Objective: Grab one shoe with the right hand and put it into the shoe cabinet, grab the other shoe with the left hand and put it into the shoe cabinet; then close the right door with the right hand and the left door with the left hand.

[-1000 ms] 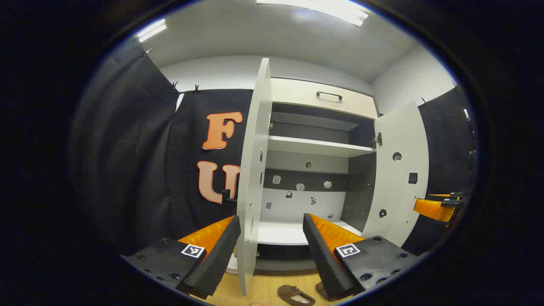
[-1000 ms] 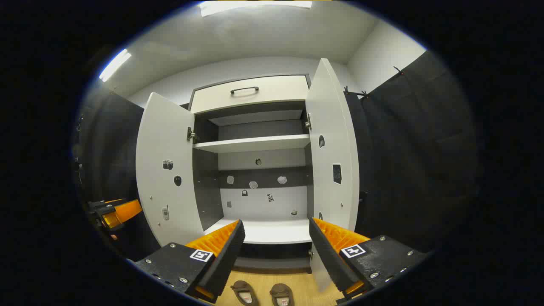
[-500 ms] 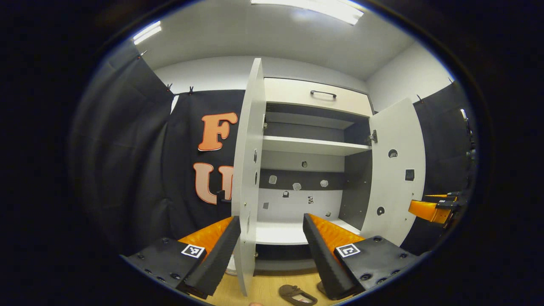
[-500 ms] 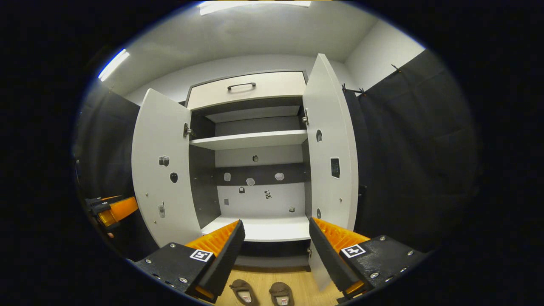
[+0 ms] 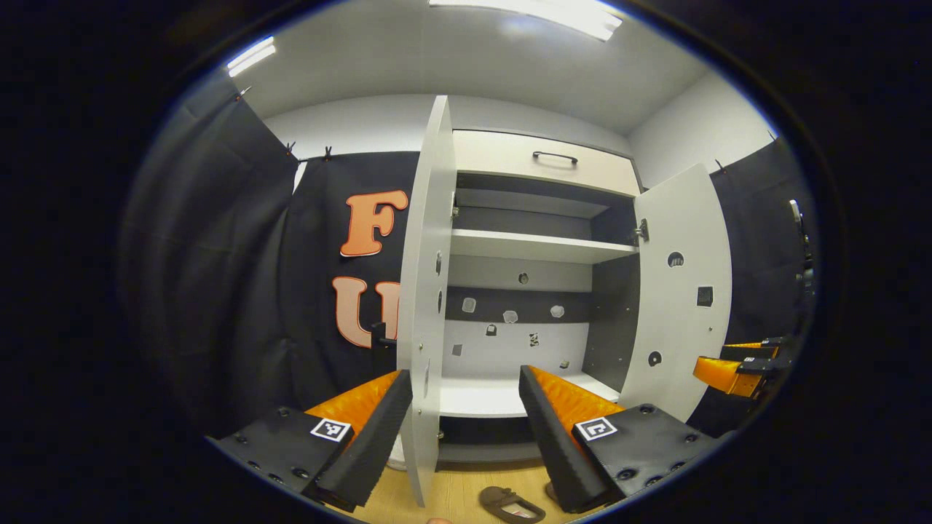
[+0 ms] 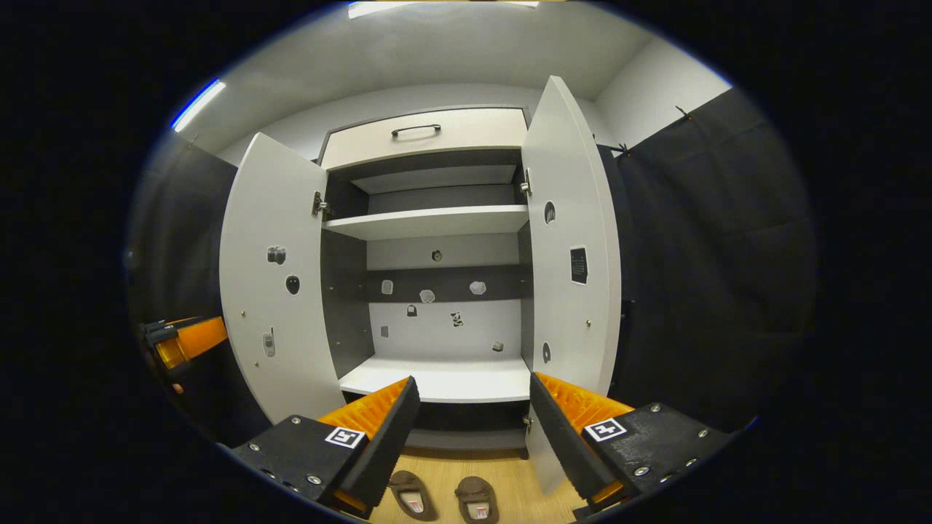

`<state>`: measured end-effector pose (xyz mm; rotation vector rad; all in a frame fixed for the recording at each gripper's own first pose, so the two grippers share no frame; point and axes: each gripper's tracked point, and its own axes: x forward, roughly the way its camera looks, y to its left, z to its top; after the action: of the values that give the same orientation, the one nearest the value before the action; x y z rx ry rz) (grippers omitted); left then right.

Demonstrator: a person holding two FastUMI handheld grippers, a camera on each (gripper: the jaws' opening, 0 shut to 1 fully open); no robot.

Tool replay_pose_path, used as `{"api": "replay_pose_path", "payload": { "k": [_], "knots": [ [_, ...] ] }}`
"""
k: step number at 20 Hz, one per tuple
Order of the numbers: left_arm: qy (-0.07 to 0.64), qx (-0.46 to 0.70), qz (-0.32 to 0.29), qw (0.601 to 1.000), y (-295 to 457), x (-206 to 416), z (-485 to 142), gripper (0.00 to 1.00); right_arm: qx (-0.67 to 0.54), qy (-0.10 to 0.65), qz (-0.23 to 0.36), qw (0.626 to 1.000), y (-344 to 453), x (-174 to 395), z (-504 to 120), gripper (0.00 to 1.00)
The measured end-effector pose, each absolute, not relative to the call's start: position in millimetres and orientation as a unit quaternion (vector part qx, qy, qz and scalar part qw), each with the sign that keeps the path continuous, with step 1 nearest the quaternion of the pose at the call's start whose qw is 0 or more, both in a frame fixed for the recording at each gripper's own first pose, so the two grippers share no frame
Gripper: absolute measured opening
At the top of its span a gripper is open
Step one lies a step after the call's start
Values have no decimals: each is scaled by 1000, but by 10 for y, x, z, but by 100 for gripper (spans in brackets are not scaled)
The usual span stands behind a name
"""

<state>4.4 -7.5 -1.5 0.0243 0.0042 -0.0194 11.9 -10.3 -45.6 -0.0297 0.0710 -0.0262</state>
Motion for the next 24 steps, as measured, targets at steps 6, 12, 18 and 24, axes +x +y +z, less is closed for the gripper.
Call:
{"api": "replay_pose_path", "payload": {
  "k": [6, 12, 18, 24],
  "knots": [
    [5, 19, -10, 1000, -85, 53, -36, 96, -4, 115, -17, 993, -194, 222, -1325, 94],
    [14, 24, -4, 1000, -68, 104, -130, 96, -41, 220, -19, 974, -340, 223, -2599, 94],
    [27, 32, 17, 999, 114, 152, -278, 96, -49, 333, -24, 941, -466, 164, -3940, 91],
    [45, 40, 40, 997, 279, 144, -434, 95, -41, 406, -36, 912, -579, -19, -4862, 77]
  ]
}}
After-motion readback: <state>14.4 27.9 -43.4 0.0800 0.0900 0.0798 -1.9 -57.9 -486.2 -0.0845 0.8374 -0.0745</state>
